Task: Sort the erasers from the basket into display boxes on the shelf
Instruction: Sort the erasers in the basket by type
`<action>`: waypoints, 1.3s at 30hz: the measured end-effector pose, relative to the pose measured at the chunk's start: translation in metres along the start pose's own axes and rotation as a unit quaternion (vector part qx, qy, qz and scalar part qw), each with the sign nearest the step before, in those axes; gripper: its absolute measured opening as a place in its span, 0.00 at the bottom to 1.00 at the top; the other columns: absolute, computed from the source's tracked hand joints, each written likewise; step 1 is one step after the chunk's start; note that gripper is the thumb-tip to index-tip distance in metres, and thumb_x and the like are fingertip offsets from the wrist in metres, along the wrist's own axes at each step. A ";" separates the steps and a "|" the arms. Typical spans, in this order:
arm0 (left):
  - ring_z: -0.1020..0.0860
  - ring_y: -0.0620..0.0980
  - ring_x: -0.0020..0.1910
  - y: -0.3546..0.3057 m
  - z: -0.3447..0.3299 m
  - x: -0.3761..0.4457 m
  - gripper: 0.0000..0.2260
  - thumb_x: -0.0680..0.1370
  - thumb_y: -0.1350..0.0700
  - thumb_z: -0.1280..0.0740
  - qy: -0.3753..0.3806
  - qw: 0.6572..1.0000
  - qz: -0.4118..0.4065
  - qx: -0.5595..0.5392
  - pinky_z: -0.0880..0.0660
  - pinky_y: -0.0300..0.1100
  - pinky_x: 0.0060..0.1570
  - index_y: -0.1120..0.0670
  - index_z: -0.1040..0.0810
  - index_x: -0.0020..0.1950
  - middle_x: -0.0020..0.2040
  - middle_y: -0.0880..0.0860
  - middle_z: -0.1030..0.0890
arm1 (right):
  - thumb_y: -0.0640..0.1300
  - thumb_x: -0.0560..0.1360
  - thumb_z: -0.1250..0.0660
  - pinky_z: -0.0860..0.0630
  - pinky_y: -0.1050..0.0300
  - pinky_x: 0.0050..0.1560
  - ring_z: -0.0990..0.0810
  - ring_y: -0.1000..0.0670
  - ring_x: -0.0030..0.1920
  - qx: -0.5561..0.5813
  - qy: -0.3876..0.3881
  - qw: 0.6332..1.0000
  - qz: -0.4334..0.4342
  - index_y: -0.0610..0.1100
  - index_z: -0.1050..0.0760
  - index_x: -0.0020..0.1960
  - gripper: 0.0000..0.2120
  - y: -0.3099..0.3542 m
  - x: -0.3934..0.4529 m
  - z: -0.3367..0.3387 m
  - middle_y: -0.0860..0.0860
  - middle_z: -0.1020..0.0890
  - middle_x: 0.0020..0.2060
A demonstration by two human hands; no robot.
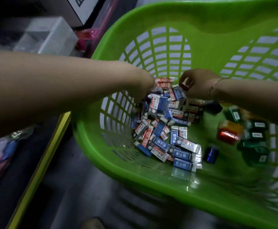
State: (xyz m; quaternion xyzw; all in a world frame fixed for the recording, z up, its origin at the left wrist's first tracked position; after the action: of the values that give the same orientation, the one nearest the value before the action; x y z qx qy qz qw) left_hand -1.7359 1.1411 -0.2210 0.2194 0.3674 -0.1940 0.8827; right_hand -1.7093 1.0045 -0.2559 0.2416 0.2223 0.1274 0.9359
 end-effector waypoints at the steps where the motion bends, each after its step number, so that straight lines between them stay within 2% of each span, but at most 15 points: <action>1: 0.25 0.52 0.49 0.000 0.003 0.003 0.23 0.75 0.57 0.30 -0.020 1.000 0.002 -0.012 0.27 0.42 0.48 0.58 0.31 0.68 0.52 0.53 0.24 | 0.41 0.72 0.31 0.30 0.58 0.50 0.24 0.43 0.57 -0.016 -0.005 1.000 -0.006 0.47 0.30 0.66 0.24 -0.004 0.002 0.002 0.45 0.24 0.61; 5: 0.29 0.59 0.64 -0.010 -0.005 0.013 0.49 0.68 0.46 0.24 -0.012 1.000 0.006 -0.028 0.29 0.50 0.60 0.48 0.54 0.78 0.71 0.59 0.35 | 0.51 0.65 0.24 0.32 0.51 0.63 0.32 0.41 0.66 -0.069 0.056 0.996 0.023 0.50 0.44 0.74 0.44 0.005 -0.007 -0.027 0.44 0.32 0.68; 8: 0.30 0.57 0.62 -0.019 -0.016 0.017 0.49 0.68 0.41 0.26 0.027 1.000 0.005 0.006 0.30 0.50 0.61 0.45 0.56 0.78 0.73 0.59 0.38 | 0.62 0.62 0.26 0.37 0.46 0.68 0.41 0.41 0.70 -0.156 0.074 0.983 0.058 0.54 0.51 0.75 0.50 0.019 -0.018 -0.058 0.47 0.39 0.72; 10: 0.30 0.53 0.55 -0.022 -0.018 0.017 0.42 0.70 0.45 0.26 0.060 0.998 -0.012 -0.014 0.32 0.44 0.54 0.47 0.45 0.77 0.68 0.55 0.32 | 0.60 0.63 0.26 0.37 0.46 0.67 0.43 0.40 0.70 -0.172 0.084 0.980 0.059 0.51 0.52 0.75 0.50 0.022 -0.023 -0.069 0.46 0.39 0.71; 13: 0.27 0.50 0.50 -0.016 -0.014 0.014 0.19 0.74 0.53 0.29 0.090 0.995 -0.035 -0.011 0.32 0.40 0.46 0.53 0.25 0.64 0.56 0.52 0.23 | 0.52 0.66 0.27 0.33 0.50 0.60 0.39 0.42 0.65 -0.131 0.062 0.985 0.094 0.48 0.46 0.71 0.41 0.030 -0.033 -0.066 0.43 0.37 0.64; 16: 0.24 0.50 0.52 -0.005 -0.017 0.010 0.12 0.75 0.57 0.30 0.126 0.992 -0.024 -0.008 0.30 0.41 0.46 0.54 0.21 0.58 0.55 0.52 0.21 | 0.46 0.67 0.28 0.28 0.55 0.51 0.32 0.46 0.55 -0.105 0.069 0.977 0.175 0.50 0.39 0.63 0.29 0.047 -0.057 -0.074 0.47 0.36 0.55; 19: 0.22 0.51 0.55 -0.003 -0.017 0.009 0.08 0.74 0.58 0.29 0.110 0.994 -0.017 0.004 0.25 0.43 0.51 0.53 0.19 0.53 0.56 0.51 0.20 | 0.44 0.73 0.33 0.24 0.45 0.57 0.34 0.40 0.63 -0.147 0.194 0.943 0.226 0.50 0.39 0.68 0.27 0.062 -0.092 -0.115 0.45 0.38 0.64; 21: 0.21 0.50 0.48 0.002 -0.014 0.009 0.05 0.73 0.59 0.29 0.087 0.996 -0.001 -0.006 0.23 0.43 0.48 0.54 0.19 0.48 0.50 0.51 0.18 | 0.46 0.76 0.37 0.26 0.43 0.58 0.38 0.39 0.67 -0.198 0.231 0.920 0.245 0.49 0.39 0.71 0.24 0.066 -0.101 -0.129 0.44 0.42 0.70; 23: 0.21 0.49 0.40 0.006 -0.009 0.010 0.02 0.73 0.58 0.28 0.050 0.998 0.011 -0.021 0.24 0.42 0.40 0.54 0.20 0.40 0.42 0.50 0.18 | 0.45 0.75 0.36 0.24 0.52 0.49 0.32 0.43 0.62 -0.183 0.188 0.932 0.251 0.49 0.33 0.66 0.20 0.067 -0.093 -0.119 0.45 0.35 0.65; 26: 0.25 0.47 0.33 0.004 -0.006 0.016 0.14 0.72 0.49 0.26 0.012 1.000 0.021 0.019 0.27 0.43 0.34 0.53 0.29 0.34 0.35 0.49 0.24 | 0.45 0.72 0.36 0.33 0.65 0.43 0.29 0.47 0.56 -0.111 0.018 0.969 0.218 0.50 0.32 0.59 0.16 0.060 -0.063 -0.075 0.50 0.30 0.56; 28: 0.31 0.47 0.31 0.002 -0.001 0.017 0.15 0.72 0.48 0.27 -0.029 0.997 0.033 0.063 0.31 0.43 0.33 0.53 0.31 0.39 0.34 0.49 0.30 | 0.50 0.71 0.35 0.31 0.57 0.55 0.35 0.45 0.63 -0.140 -0.006 0.971 0.195 0.52 0.41 0.70 0.30 0.049 -0.043 -0.060 0.47 0.35 0.65; 30: 0.34 0.48 0.31 -0.001 0.003 0.018 0.13 0.75 0.54 0.30 -0.065 0.994 0.038 0.080 0.33 0.42 0.30 0.55 0.28 0.56 0.34 0.49 0.34 | 0.57 0.71 0.33 0.35 0.49 0.64 0.39 0.44 0.68 -0.180 0.072 0.969 0.155 0.55 0.54 0.75 0.41 0.041 -0.034 -0.066 0.48 0.43 0.71; 33: 0.37 0.48 0.28 -0.001 0.002 0.021 0.32 0.77 0.60 0.35 -0.048 0.991 0.039 0.119 0.39 0.41 0.23 0.57 0.47 0.77 0.45 0.52 0.25 | 0.59 0.69 0.31 0.29 0.52 0.53 0.34 0.43 0.63 -0.187 0.083 0.969 0.136 0.50 0.48 0.73 0.40 0.048 -0.038 -0.082 0.45 0.43 0.65; 36: 0.35 0.47 0.29 -0.006 0.002 0.024 0.25 0.78 0.57 0.37 -0.038 0.988 0.040 0.142 0.37 0.40 0.24 0.53 0.39 0.74 0.38 0.50 0.30 | 0.50 0.70 0.29 0.27 0.51 0.47 0.31 0.41 0.60 -0.197 0.095 0.964 0.151 0.47 0.36 0.63 0.26 0.065 -0.053 -0.089 0.44 0.44 0.65; 39: 0.28 0.48 0.36 -0.005 -0.001 0.024 0.21 0.77 0.46 0.34 -0.033 0.985 0.028 0.166 0.37 0.41 0.27 0.53 0.30 0.66 0.42 0.49 0.27 | 0.48 0.71 0.31 0.32 0.41 0.61 0.40 0.37 0.67 -0.244 0.157 0.938 0.189 0.49 0.31 0.64 0.23 0.070 -0.070 -0.102 0.43 0.45 0.69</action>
State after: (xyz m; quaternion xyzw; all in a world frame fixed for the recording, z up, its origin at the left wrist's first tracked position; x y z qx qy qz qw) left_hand -1.7230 1.1330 -0.2405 0.3664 0.2947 -0.2345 0.8508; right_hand -1.8278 1.0804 -0.2752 0.0204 0.2785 0.3884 0.8782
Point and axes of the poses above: each hand's wrist, its own x-axis towards the middle knuckle, its own z-axis out of the back of the hand, y = z × x, the point moved 6 cm from there along x, towards the middle knuckle
